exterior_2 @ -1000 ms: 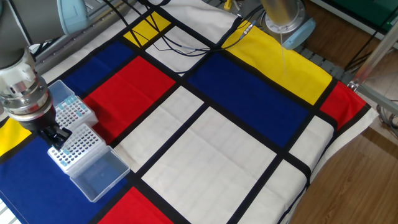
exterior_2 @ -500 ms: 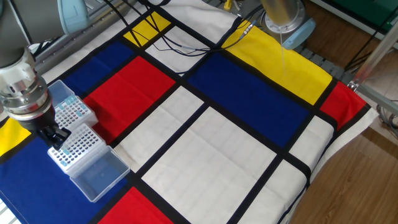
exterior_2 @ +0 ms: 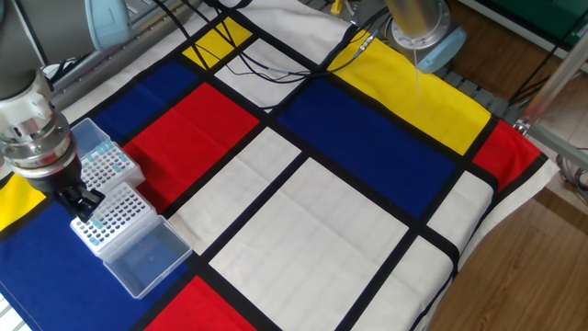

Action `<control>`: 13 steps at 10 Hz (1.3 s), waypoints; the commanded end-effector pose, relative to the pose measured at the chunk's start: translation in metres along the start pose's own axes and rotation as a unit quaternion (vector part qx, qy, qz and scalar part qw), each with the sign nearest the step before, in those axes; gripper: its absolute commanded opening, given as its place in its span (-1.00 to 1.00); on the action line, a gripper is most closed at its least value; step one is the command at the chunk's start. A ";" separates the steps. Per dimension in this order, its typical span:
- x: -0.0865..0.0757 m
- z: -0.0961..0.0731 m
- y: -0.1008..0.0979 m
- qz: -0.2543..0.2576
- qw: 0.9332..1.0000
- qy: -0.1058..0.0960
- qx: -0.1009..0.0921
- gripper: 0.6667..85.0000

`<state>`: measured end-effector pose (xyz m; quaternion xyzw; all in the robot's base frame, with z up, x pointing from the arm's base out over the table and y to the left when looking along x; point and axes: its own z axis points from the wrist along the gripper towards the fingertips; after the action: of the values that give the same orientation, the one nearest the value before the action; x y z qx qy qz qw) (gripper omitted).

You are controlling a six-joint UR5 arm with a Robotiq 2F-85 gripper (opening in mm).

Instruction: Transfer all medium pipette tips from one holder to another

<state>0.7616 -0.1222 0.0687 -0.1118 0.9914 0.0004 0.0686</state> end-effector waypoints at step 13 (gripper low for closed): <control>0.000 0.001 0.003 0.036 0.999 0.003 -0.003 -0.83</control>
<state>0.7608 -0.1222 0.0642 -0.0918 0.9938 -0.0005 0.0628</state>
